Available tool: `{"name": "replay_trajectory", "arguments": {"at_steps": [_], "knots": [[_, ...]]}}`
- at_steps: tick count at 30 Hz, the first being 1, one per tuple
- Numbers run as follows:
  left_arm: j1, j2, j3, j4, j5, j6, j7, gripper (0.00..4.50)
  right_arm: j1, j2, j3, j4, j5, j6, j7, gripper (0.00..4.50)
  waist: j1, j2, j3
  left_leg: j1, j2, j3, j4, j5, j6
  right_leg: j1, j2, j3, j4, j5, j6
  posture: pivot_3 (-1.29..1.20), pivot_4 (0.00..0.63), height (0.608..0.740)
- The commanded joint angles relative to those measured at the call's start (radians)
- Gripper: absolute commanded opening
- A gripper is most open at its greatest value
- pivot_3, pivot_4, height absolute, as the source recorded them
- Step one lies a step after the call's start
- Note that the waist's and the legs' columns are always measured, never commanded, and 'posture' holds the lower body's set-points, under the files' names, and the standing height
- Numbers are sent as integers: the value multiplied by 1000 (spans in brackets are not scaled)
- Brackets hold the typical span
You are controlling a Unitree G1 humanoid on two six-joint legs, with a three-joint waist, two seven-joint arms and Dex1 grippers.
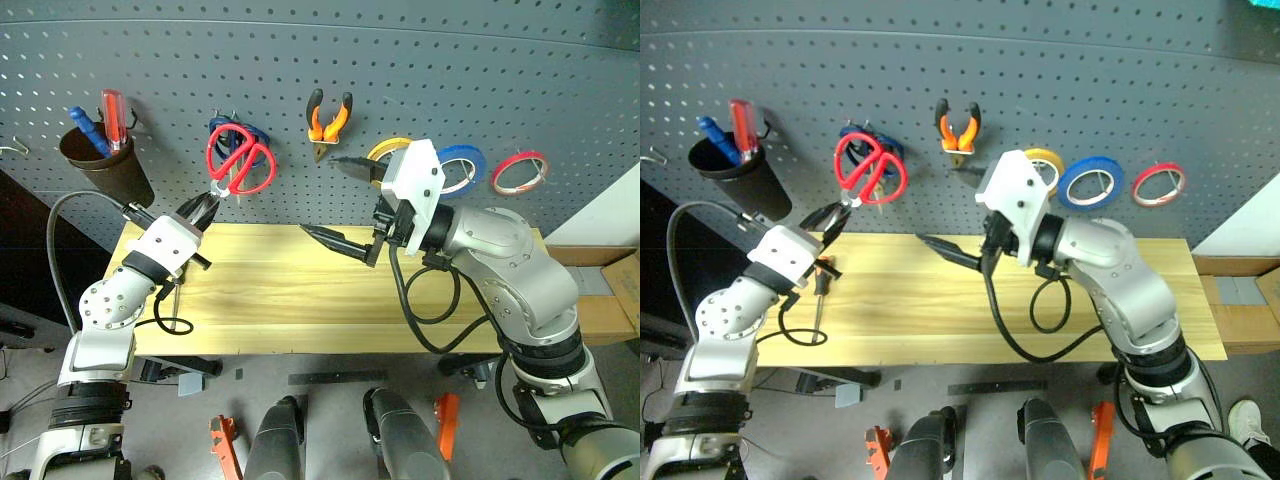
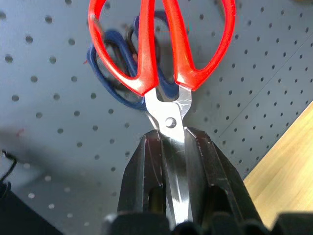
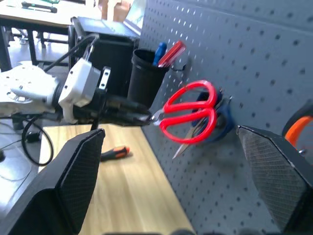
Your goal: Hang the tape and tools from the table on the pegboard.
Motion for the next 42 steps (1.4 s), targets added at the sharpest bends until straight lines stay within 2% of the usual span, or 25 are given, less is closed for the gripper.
{"name": "replay_trajectory", "arguments": {"at_steps": [1,7,11,16,19,22,25,29,34,42], "knots": [[-10,-5,-7,-14,-5,29,5,970,-16,10,-24,-23,16,-22,-4,4500,0,0,0,0,0,0,0,0,0,0,0,0,0,0,0,-89,264,740],[-16,-32,-28,-44,-10,96,12,2836,-8,15,-20,-25,12,-8,-13,4500,0,0,0,0,0,0,0,0,0,0,0,0,0,0,0,-89,268,740],[21,-62,-20,-73,-39,268,18,4241,26,4,8,-35,7,88,-40,4500,0,0,0,0,0,0,0,0,0,0,0,0,0,0,0,-91,273,740],[118,-110,49,-127,-104,573,63,4241,73,47,108,-61,-14,355,-167,4500,-8,0,0,0,1,-2,0,0,0,-1,0,2,1,0,0,-82,294,740],[137,-110,121,-133,-139,754,115,4241,82,173,114,-63,22,536,-263,4500,-8,0,3,0,3,-3,0,0,0,-2,2,1,2,0,0,-74,310,740],[108,-91,179,-106,-169,872,145,4241,60,266,135,-27,5,600,-322,4500,-3,2,5,0,3,-5,0,0,0,-2,3,0,2,0,0,-66,334,740],[25,-63,224,1,-198,954,162,4241,19,333,163,47,-20,605,-358,4500,4,3,9,0,1,-4,1,0,0,0,2,-1,1,0,0,-58,355,740],[-110,-31,219,181,-213,983,146,4241,-31,368,194,112,-30,604,-365,4500,7,4,18,0,0,-4,1,0,0,0,2,-1,1,0,0,-53,374,740],[-264,-16,152,408,-195,959,88,4241,-86,374,229,145,-50,599,-362,4500,6,5,34,0,0,-3,-1,0,0,-2,2,-1,0,0,0,-63,401,740],[-389,-16,123,705,-182,856,111,4241,-135,396,235,151,-45,616,-363,4500,-4,5,64,-1,0,-3,-1,0,0,-5,2,0,0,0,0,-102,440,740]]}}
